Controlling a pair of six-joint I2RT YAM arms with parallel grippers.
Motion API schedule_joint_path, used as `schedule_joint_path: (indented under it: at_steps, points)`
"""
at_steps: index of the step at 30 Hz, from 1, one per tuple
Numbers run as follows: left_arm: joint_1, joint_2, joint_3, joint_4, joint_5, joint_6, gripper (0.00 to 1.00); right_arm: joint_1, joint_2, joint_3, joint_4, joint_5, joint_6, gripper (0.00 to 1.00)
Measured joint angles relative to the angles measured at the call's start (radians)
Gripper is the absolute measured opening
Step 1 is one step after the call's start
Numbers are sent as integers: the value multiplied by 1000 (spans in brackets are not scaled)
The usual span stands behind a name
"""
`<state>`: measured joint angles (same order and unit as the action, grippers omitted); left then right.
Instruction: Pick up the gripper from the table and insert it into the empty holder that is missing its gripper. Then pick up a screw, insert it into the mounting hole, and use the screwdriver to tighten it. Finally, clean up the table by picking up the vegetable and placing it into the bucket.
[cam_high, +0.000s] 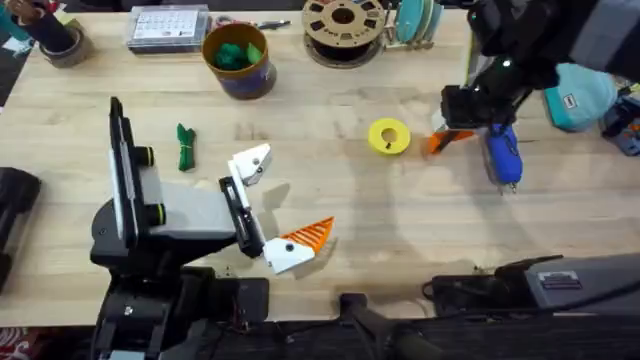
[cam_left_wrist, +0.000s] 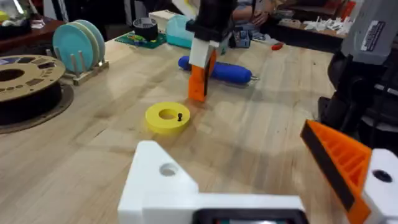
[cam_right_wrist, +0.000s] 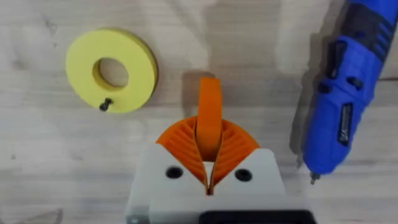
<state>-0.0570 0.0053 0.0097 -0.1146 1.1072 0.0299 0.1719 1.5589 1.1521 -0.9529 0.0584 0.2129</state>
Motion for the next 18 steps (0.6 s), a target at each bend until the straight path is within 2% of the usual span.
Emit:
schedule_joint_path:
  at_steps: [5, 9, 13, 18]
  points:
    - [0, 0, 0, 0, 0, 0, 986, 0, -113, 60, -85, -1, 0, 11]
    - [0, 0, 0, 0, 0, 0, 986, 0, -239, 126, -81, -32, -5, 11]
    - [0, 0, 0, 0, 0, 0, 986, 0, -352, 144, -48, -174, -37, 10]
    - [0, 0, 0, 0, 0, 0, 986, 0, -398, 139, 17, -417, -74, 10]
